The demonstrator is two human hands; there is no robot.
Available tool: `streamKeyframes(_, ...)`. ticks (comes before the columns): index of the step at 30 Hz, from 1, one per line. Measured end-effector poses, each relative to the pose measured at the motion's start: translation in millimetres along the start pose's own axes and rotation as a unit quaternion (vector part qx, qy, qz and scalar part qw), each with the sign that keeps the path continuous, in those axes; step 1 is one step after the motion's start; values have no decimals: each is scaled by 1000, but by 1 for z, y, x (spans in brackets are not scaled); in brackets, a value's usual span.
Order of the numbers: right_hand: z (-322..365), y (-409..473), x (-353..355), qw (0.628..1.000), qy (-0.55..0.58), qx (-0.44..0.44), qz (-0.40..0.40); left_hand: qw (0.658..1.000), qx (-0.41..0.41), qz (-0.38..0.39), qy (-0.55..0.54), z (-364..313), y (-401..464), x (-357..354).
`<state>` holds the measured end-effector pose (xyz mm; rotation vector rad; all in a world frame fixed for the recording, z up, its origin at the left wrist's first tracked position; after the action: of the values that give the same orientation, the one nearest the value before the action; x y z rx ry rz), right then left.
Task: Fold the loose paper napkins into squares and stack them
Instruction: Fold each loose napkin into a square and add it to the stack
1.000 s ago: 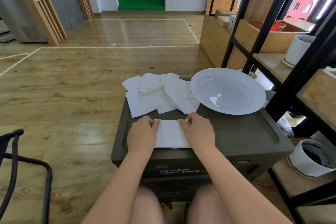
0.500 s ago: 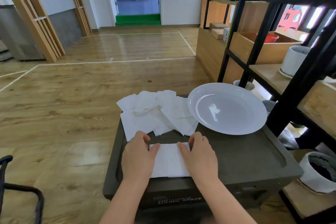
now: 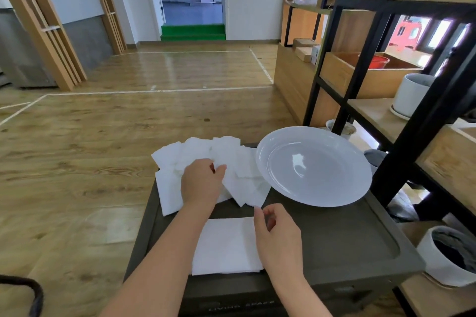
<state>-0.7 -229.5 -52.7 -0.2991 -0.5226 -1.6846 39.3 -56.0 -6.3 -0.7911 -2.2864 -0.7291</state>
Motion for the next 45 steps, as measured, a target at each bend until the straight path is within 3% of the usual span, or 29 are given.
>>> streamKeyframes(6,7,10,5,997,66,23,39,983,-164,-27,-76,-10,-15,63)
streamKeyframes(10,45,23,9,981,38,165,92,942,-329,70,13,-15,-18,92)
streamKeyframes(13,77,23,10,942,-4,315,118,915,-373,136,71,-17,-19,101)
streamKeyframes(15,89,22,10,927,-62,348,122,912,-378,139,81,-14,-22,104)
streamKeyframes(18,93,15,11,951,-58,262,152,948,-281,146,-47,1,-30,107)
streamKeyframes(21,83,11,16,981,34,124,146,968,-167,155,-103,23,-40,101)
streamKeyframes(24,69,2,17,946,217,-83,224,954,-51,177,-235,43,-52,90)
streamKeyframes(26,60,-1,18,917,276,-149,246,936,3,174,-306,48,-63,84)
streamKeyframes(28,54,-3,18,918,271,-149,247,938,26,149,-311,50,-72,79)
streamKeyframes(32,47,-2,20,958,175,-125,187,944,73,127,-296,53,-78,73)
streamKeyframes(36,37,-1,20,991,32,1,129,965,76,112,-225,58,-83,68)
streamKeyframes(40,25,-5,18,989,-97,82,78,984,62,86,-140,61,-86,63)
streamKeyframes(45,15,-12,15,976,-174,110,75,994,37,59,-83,64,-88,56)
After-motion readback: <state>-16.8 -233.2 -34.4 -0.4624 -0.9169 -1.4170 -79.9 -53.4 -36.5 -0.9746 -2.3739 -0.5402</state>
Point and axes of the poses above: each hand's wrist, its own y-axis towards the middle knuckle, its own x-axis out of the back of the hand, z = x × y, the point moved 2 cm from there along y, towards the middle knuckle, and after that the axes turned 8 degrees about -z, right-handed, at the moved point
